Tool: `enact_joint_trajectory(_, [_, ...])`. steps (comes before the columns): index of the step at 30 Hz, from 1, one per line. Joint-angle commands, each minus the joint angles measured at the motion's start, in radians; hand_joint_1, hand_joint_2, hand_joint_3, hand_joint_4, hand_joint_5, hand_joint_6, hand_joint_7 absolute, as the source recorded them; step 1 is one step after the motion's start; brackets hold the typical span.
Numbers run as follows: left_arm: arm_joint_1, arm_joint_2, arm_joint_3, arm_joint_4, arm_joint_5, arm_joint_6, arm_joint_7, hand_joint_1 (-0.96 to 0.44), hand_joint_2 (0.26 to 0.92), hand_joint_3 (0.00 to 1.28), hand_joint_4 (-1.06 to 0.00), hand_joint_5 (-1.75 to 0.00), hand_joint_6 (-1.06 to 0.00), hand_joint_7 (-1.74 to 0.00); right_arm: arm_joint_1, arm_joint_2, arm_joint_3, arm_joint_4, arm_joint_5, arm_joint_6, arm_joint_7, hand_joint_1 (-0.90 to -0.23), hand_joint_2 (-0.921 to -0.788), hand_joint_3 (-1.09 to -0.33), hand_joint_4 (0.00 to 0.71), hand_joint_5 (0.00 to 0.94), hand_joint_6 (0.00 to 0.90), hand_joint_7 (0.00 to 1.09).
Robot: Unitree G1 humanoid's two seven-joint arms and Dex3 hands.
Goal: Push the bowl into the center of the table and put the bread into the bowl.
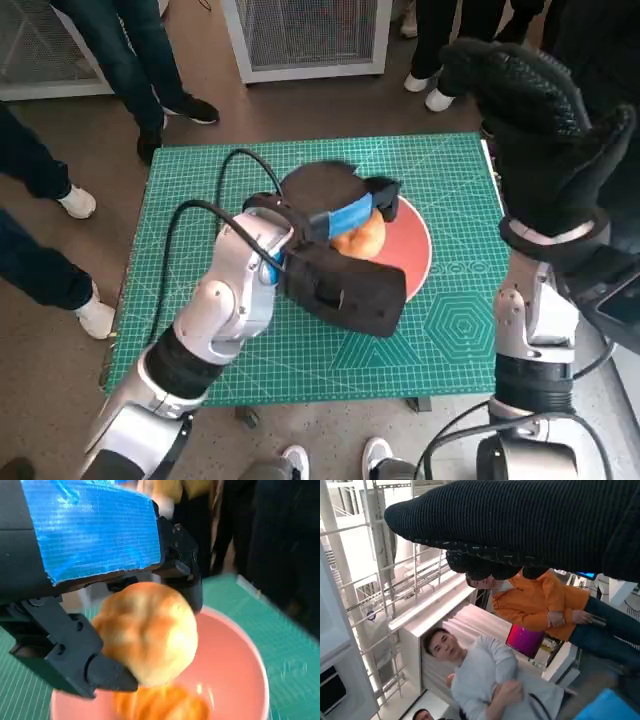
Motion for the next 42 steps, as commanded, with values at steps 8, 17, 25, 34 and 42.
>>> enact_joint_trajectory(8, [-0.012, 0.041, -0.005, -0.023, -0.007, -0.055, 0.019, -0.56, 0.783, 0.04, 0.0, 0.0, -0.12, -0.14, 0.006, 0.0, 0.0, 0.009, 0.001, 0.007, 0.003, -0.673, -0.921, -0.728, 0.356, 0.01, 0.241, 0.41])
enact_joint_trajectory(17, [-0.009, 0.062, 0.034, -0.033, -0.057, -0.092, 0.044, -0.63, 0.801, 0.03, 0.0, 0.0, -0.12, -0.13, -0.005, -0.018, -0.001, 0.037, -0.012, -0.013, 0.015, -0.669, -0.921, -0.788, 0.335, 0.001, 0.223, 0.41])
enact_joint_trajectory(25, [0.016, 0.058, 0.191, -0.068, -0.267, -0.096, 0.059, -0.64, 0.805, 0.02, 0.0, 0.0, -0.11, -0.13, -0.01, -0.026, 0.001, 0.037, -0.016, -0.002, 0.004, -0.697, -0.921, -0.781, 0.334, 0.0, 0.229, 0.42])
enact_joint_trajectory(34, [0.098, 0.018, 0.448, -0.043, -0.619, -0.228, 0.199, -0.61, 0.817, 0.02, 0.0, 0.0, -0.08, -0.11, -0.017, -0.023, 0.0, 0.039, -0.01, 0.008, -0.005, -0.687, -0.921, -0.774, 0.335, 0.001, 0.226, 0.42])
enact_joint_trajectory(42, [0.153, -0.054, 0.589, -0.006, -0.885, -0.4, 0.306, -0.66, 0.882, 0.04, 0.0, 0.0, -0.06, -0.11, -0.036, -0.02, -0.006, 0.062, -0.001, 0.004, -0.003, -0.674, -0.921, -0.771, 0.335, 0.0, 0.226, 0.43])
